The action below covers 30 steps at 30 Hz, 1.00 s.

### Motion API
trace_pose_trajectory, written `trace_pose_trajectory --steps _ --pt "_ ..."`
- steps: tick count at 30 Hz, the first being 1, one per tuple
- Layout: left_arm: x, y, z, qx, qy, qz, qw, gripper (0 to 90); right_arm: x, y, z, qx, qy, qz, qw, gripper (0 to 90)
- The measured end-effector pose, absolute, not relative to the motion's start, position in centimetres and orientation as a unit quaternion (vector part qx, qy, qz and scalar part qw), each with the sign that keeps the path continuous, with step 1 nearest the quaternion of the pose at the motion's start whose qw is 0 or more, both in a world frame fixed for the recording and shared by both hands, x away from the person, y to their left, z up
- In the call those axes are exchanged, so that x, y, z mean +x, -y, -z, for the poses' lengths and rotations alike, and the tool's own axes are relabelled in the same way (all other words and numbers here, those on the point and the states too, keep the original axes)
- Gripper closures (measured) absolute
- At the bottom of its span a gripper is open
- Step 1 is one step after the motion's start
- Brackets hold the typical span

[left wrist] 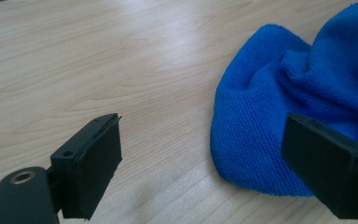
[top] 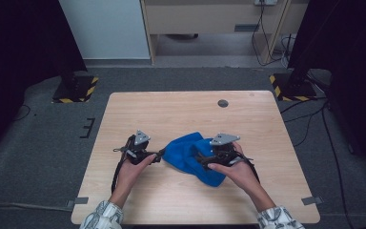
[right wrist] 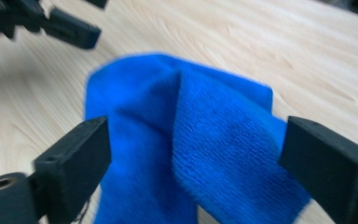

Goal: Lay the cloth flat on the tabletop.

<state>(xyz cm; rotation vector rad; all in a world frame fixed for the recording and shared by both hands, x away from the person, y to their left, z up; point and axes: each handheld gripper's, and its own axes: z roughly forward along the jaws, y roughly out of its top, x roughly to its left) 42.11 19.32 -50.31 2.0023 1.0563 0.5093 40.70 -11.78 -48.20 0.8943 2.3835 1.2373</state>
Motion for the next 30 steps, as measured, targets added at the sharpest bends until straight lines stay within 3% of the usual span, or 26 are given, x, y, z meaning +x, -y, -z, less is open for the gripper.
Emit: trace_pose_trajectory --steps 7,12,16,20,22,26,27,28,29,30 --pt "43.6 -18.5 51.5 0.807 -0.410 -0.178 0.386 17.9 41.1 11.9 50.5 0.322 -0.857 -0.376 0.142 32.2" --pt "44.1 -17.9 52.0 0.810 -0.407 -0.159 0.391 21.7 41.2 12.0 51.2 0.330 -0.861 -0.364 0.133 37.0" --pt "44.1 -17.4 52.1 0.815 -0.401 -0.158 0.388 26.6 41.1 12.3 51.1 0.329 -0.859 -0.370 0.132 46.9" --pt "44.3 -16.8 52.5 0.823 -0.395 -0.152 0.378 33.5 40.9 12.3 51.0 0.331 -0.856 -0.376 0.127 42.5" --pt "44.2 -16.6 52.7 0.830 -0.390 -0.151 0.370 39.7 40.7 12.5 50.7 0.338 -0.849 -0.385 0.131 38.0" --pt "44.0 -16.3 53.0 0.837 -0.383 -0.150 0.362 54.8 40.4 12.8 50.4 0.337 -0.845 -0.394 0.136 45.7" --pt "43.9 -16.4 53.0 0.835 -0.383 -0.150 0.365 54.8 40.3 12.8 50.4 0.337 -0.845 -0.394 0.134 49.8" --pt "43.8 -16.5 52.9 0.835 -0.386 -0.148 0.364 65.1 40.2 12.8 50.6 0.337 -0.846 -0.391 0.136 58.1" --pt "43.8 -16.5 52.9 0.835 -0.386 -0.148 0.364 68.5 40.2 12.8 50.6 0.337 -0.846 -0.391 0.136 58.1" --pt "43.7 -16.6 52.9 0.835 -0.385 -0.148 0.364 72.4 40.3 12.8 51.0 0.339 -0.847 -0.387 0.133 65.0"
